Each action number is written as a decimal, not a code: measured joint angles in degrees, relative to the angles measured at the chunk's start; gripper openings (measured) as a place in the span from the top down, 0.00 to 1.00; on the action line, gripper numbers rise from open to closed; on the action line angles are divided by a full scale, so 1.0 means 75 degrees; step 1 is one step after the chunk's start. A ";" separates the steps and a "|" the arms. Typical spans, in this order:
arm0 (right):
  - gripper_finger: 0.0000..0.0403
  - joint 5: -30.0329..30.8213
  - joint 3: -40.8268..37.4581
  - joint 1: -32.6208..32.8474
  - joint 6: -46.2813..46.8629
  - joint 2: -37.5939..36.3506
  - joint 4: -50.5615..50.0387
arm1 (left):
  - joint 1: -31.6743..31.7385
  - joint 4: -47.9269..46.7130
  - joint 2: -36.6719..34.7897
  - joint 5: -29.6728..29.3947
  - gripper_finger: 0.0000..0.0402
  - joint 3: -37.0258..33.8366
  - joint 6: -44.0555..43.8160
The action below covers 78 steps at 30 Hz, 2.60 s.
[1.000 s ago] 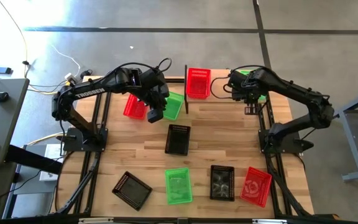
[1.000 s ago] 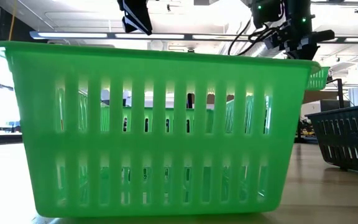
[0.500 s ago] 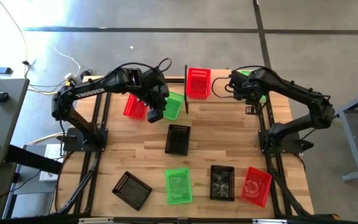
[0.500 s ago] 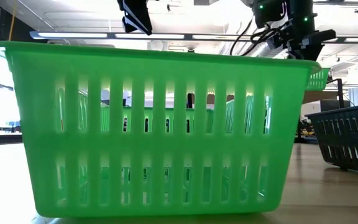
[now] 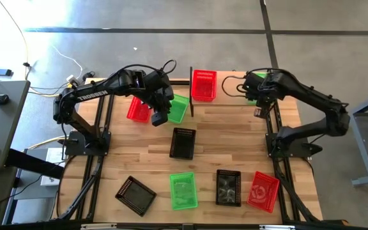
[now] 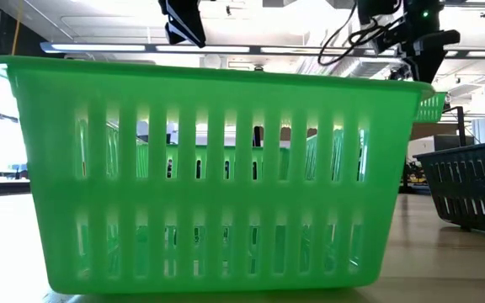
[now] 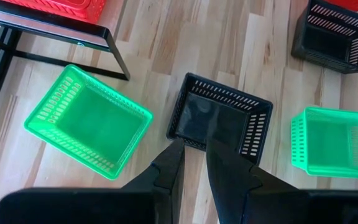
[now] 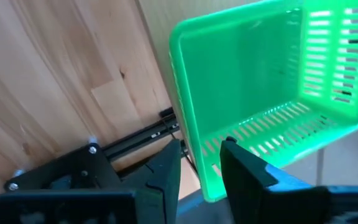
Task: Stack baskets on shelf by color
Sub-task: Put the top black basket on the shelf
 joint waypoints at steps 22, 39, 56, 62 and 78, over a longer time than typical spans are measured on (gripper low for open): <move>0.75 -0.2328 0.0000 0.1192 0.4387 -0.0706 0.0170 | -0.0144 -0.0129 0.0000 0.0512 0.85 0.0002 -0.0418; 0.75 -0.2328 0.0000 0.3637 0.6363 -0.0685 0.2676 | -0.0904 -0.0545 0.0000 0.0401 0.85 -0.1188 -0.1904; 0.75 -0.2269 0.0000 0.4308 0.5684 -0.0686 0.2916 | -0.1282 0.0632 0.0000 0.0020 0.76 -0.2651 -0.5455; 0.75 -0.2253 0.0000 0.4406 0.5160 -0.0688 0.2916 | -0.1279 0.1602 0.0003 -0.0002 0.68 -0.3213 -0.7159; 0.75 -0.1878 0.0000 0.4403 0.4670 -0.0685 0.2934 | -0.1402 0.2978 0.0312 -0.0641 0.70 -0.3583 -0.8028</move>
